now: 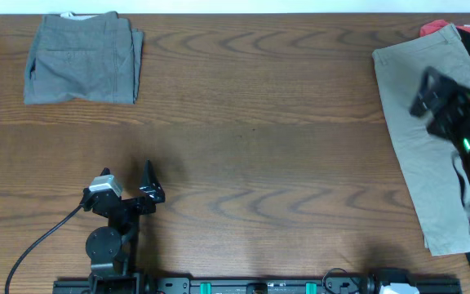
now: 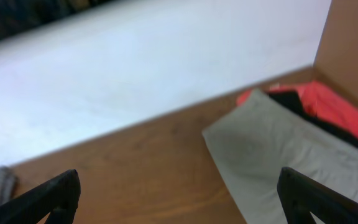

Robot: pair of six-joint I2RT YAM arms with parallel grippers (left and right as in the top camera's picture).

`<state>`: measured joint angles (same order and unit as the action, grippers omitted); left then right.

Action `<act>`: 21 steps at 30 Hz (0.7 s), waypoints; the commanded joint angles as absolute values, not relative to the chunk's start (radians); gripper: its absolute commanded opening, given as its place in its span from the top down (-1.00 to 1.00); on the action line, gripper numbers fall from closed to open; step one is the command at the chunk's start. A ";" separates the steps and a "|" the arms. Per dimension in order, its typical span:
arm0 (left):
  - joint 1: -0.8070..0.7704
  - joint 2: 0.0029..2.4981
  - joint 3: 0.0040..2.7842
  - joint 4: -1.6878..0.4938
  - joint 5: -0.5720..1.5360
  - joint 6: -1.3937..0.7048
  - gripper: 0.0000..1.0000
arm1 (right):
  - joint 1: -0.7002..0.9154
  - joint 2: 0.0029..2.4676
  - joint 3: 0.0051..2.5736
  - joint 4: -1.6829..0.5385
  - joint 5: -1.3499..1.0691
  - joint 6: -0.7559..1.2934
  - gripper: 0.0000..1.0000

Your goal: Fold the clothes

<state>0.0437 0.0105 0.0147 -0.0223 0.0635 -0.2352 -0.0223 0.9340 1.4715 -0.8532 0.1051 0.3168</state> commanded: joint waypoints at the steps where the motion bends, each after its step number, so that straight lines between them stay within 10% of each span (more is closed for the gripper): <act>1: 0.042 0.006 0.004 -0.066 0.067 -0.233 -0.96 | -0.013 0.832 1.476 -0.857 0.112 0.302 -0.99; 21: 0.042 0.006 0.004 -0.066 0.067 -0.233 -0.95 | -0.012 0.561 1.475 -1.034 0.161 0.290 -0.99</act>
<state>0.0437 0.0105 0.0147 -0.0223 0.0635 -0.2352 -0.0216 0.5739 1.4727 -0.9947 0.1452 0.3054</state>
